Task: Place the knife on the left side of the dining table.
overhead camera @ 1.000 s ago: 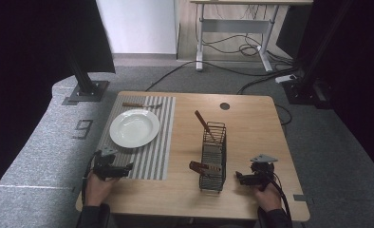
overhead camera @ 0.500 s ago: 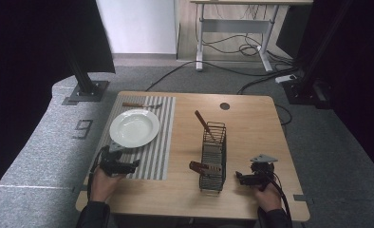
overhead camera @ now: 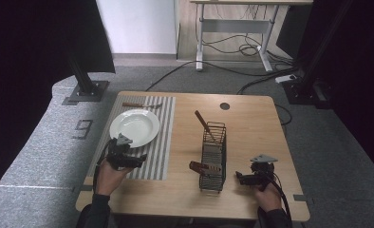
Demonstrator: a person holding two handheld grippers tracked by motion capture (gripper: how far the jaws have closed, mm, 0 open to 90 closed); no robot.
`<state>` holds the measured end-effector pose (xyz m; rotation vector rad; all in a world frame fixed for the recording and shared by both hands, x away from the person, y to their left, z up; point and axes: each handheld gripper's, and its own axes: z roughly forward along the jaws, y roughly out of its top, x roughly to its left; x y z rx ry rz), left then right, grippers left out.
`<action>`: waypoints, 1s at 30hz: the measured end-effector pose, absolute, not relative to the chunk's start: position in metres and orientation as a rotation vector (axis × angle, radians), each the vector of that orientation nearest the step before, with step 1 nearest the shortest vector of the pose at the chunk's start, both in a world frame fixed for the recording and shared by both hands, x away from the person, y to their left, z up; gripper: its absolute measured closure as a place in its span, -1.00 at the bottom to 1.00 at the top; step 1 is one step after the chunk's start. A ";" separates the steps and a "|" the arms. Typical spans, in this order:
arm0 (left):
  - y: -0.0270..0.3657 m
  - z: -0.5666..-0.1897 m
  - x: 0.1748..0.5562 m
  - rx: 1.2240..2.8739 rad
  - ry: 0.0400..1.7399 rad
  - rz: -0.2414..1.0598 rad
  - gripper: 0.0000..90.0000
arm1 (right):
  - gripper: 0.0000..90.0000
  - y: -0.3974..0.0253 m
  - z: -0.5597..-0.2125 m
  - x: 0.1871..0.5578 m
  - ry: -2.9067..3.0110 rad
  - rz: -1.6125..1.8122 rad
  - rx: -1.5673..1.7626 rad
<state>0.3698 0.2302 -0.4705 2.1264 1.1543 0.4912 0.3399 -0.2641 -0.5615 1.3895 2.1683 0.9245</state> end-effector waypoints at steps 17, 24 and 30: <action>0.196 -0.451 0.392 2.150 1.098 0.452 -0.87 | -1.00 -0.264 -0.562 0.340 2.168 0.924 1.389; 0.182 -0.443 0.399 2.159 1.081 0.441 -0.89 | -1.00 -0.264 -0.562 0.340 2.168 0.924 1.389; 0.168 -0.436 0.407 2.166 1.064 0.416 -0.91 | -1.00 -0.264 -0.562 0.340 2.168 0.925 1.390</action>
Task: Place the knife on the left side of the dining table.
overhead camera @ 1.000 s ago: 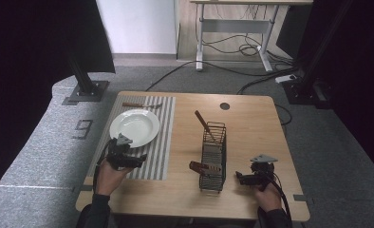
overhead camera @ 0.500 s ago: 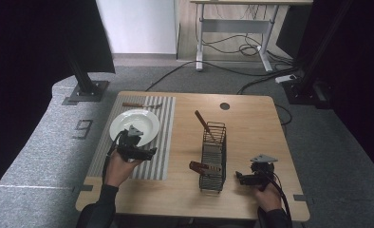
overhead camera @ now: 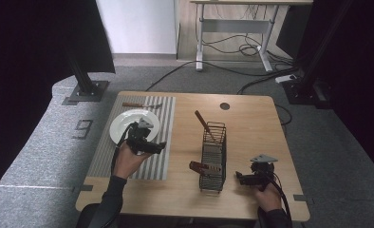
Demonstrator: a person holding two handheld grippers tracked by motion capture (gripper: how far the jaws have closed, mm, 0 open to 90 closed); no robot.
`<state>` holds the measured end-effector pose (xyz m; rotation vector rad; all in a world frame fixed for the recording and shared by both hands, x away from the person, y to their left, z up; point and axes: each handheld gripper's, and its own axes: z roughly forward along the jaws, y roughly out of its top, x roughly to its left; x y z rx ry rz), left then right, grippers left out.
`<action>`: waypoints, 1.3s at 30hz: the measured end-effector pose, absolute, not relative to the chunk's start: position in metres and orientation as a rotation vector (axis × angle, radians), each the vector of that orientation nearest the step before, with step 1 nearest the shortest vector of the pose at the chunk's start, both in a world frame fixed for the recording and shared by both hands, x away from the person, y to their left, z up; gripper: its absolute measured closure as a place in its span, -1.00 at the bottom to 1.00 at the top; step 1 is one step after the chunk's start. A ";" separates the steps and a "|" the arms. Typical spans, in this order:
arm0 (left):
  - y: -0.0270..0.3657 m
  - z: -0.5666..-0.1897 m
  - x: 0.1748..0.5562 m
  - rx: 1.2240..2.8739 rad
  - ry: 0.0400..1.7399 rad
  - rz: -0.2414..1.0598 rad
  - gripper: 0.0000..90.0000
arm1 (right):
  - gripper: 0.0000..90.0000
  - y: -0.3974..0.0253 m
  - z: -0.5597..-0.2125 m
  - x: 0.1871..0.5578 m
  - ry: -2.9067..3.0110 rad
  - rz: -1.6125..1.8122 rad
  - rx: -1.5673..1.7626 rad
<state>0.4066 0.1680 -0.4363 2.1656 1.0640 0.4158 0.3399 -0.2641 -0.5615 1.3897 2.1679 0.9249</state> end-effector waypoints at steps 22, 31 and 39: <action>0.123 -0.410 0.424 2.198 0.972 0.381 -0.91 | -1.00 -0.264 -0.562 0.340 2.168 0.926 1.389; 0.106 -0.405 0.436 2.195 0.966 0.366 -0.88 | -1.00 -0.264 -0.562 0.340 2.168 0.924 1.389; 0.087 -0.403 0.445 2.195 0.957 0.355 -0.86 | -1.00 -0.264 -0.561 0.340 2.168 0.924 1.390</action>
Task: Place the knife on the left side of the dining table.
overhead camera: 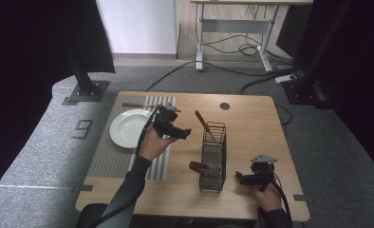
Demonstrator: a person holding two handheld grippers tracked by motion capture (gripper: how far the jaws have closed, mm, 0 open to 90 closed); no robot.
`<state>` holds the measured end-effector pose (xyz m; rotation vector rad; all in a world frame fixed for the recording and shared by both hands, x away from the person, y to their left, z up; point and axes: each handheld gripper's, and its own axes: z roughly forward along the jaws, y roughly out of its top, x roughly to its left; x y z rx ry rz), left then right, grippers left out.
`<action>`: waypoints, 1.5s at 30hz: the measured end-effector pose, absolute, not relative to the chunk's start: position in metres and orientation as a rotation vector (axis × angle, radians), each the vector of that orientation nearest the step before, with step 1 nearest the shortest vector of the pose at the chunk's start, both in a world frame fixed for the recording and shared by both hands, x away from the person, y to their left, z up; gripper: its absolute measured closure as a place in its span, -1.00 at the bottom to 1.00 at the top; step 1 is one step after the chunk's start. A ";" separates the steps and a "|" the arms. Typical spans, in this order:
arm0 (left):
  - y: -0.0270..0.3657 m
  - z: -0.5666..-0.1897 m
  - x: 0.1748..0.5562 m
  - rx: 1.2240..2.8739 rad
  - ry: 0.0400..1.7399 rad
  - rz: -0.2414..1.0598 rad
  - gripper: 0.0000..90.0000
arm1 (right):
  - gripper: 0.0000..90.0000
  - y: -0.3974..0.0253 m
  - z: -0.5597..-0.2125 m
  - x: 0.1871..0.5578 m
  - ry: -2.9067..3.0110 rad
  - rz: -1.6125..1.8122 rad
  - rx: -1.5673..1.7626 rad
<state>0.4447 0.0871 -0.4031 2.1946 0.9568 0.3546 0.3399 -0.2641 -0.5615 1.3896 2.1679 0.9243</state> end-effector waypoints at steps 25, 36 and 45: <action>0.053 -0.407 0.472 2.016 1.044 0.140 -0.32 | -1.00 -0.264 -0.561 0.340 2.169 0.924 1.390; 0.048 -0.409 0.481 1.898 1.125 0.027 0.12 | -1.00 -0.264 -0.561 0.340 2.168 0.924 1.390; 0.049 -0.412 0.484 1.832 1.140 -0.011 0.45 | -1.00 -0.264 -0.561 0.340 2.169 0.923 1.390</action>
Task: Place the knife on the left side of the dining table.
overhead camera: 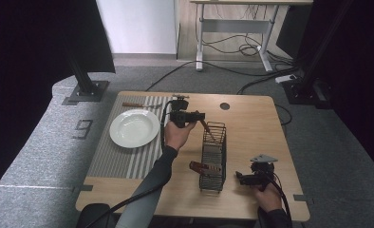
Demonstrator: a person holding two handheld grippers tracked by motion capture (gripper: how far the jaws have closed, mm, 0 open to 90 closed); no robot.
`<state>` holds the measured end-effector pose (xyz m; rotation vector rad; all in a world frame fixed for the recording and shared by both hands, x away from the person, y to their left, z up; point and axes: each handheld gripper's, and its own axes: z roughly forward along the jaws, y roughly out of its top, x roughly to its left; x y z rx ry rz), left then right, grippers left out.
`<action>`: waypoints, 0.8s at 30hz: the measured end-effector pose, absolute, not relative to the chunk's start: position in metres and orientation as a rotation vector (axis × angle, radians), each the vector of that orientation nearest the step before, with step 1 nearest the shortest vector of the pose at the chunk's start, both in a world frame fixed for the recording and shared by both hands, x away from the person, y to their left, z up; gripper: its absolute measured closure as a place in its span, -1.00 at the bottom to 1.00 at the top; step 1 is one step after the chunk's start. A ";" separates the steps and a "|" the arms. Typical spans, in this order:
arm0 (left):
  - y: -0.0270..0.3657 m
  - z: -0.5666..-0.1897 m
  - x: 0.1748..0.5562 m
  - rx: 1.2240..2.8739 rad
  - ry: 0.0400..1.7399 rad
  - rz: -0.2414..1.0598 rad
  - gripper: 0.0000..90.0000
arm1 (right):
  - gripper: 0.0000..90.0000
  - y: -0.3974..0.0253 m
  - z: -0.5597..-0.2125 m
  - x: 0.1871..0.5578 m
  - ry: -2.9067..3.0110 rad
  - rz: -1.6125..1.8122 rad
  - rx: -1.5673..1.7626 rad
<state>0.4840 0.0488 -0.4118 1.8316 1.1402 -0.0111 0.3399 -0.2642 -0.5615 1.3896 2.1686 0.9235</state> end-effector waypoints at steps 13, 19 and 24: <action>0.052 -0.413 0.483 1.759 1.139 -0.084 0.74 | -1.00 -0.264 -0.561 0.340 2.169 0.924 1.390; 0.057 -0.408 0.480 1.731 1.121 -0.073 0.78 | -1.00 -0.264 -0.561 0.340 2.169 0.924 1.389; 0.062 -0.401 0.476 1.716 1.099 -0.064 0.78 | -1.00 -0.264 -0.561 0.340 2.169 0.924 1.388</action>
